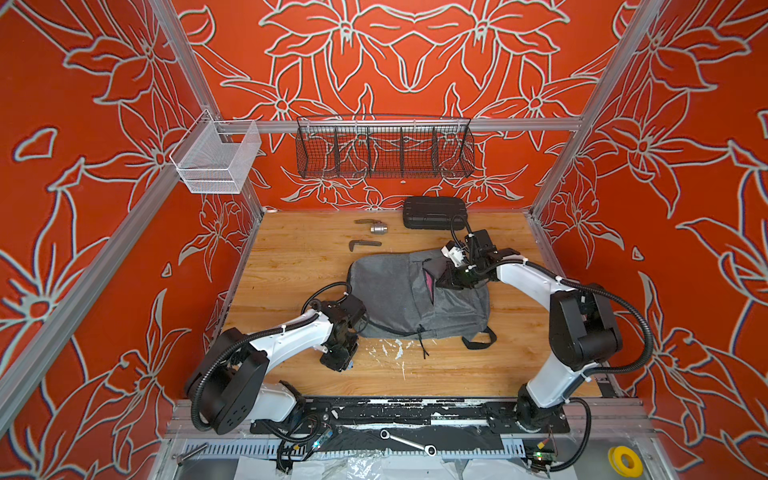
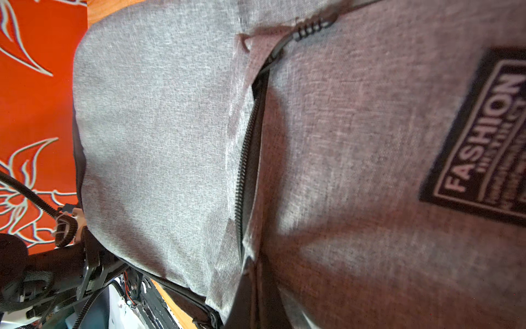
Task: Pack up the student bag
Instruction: 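Grasp the light-blue item with the left gripper and lift it, then insert the light-blue item into the pocket opening while the right gripper holds it open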
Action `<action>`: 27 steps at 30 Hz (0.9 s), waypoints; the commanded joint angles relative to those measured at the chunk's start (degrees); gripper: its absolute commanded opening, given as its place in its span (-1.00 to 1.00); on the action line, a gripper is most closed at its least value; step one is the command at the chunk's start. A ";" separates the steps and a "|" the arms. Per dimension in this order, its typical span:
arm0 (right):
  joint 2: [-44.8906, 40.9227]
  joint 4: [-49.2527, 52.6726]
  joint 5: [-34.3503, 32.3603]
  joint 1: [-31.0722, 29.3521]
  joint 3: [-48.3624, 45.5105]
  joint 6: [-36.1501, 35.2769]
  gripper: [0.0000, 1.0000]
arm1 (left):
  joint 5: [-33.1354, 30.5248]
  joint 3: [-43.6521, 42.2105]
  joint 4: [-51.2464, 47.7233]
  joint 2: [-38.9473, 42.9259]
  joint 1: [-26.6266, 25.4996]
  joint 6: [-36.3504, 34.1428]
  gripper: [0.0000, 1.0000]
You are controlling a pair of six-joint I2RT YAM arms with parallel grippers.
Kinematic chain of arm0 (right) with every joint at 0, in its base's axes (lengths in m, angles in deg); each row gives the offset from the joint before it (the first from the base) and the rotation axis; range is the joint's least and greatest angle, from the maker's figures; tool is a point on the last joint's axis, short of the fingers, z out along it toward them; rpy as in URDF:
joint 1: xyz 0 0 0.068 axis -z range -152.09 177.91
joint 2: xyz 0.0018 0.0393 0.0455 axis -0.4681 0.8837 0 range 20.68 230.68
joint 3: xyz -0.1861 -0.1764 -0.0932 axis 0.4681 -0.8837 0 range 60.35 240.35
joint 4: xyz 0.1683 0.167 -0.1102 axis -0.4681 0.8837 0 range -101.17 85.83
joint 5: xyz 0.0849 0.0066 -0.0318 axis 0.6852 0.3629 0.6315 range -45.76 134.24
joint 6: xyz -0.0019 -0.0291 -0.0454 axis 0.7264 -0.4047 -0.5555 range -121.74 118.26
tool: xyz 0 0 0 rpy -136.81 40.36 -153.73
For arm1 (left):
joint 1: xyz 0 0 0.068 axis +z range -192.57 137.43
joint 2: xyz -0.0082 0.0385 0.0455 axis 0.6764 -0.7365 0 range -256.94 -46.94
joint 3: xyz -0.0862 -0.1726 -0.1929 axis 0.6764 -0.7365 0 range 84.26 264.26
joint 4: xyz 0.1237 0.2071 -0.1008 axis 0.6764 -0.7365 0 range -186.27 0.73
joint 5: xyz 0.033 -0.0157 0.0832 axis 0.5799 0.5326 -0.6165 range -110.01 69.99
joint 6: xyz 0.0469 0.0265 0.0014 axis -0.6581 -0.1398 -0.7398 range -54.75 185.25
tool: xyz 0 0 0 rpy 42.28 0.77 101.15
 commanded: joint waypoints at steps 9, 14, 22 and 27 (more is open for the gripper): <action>-0.36 5.24 0.47 -0.25 4.20 -2.97 -1.00 | -12.52 17.01 -5.36 5.75 -3.48 -17.10 -0.72; -0.28 8.05 1.65 -0.19 5.05 -5.31 -1.00 | -9.43 32.16 3.09 -3.72 -5.29 -40.10 -0.72; 1.09 10.52 4.08 -0.16 7.15 -6.96 -1.00 | 6.68 50.93 15.19 -25.47 -5.25 -62.08 -0.73; 2.43 10.81 5.77 -0.17 8.83 -6.31 -1.00 | 14.04 50.76 18.37 -30.44 -4.46 -65.37 -0.73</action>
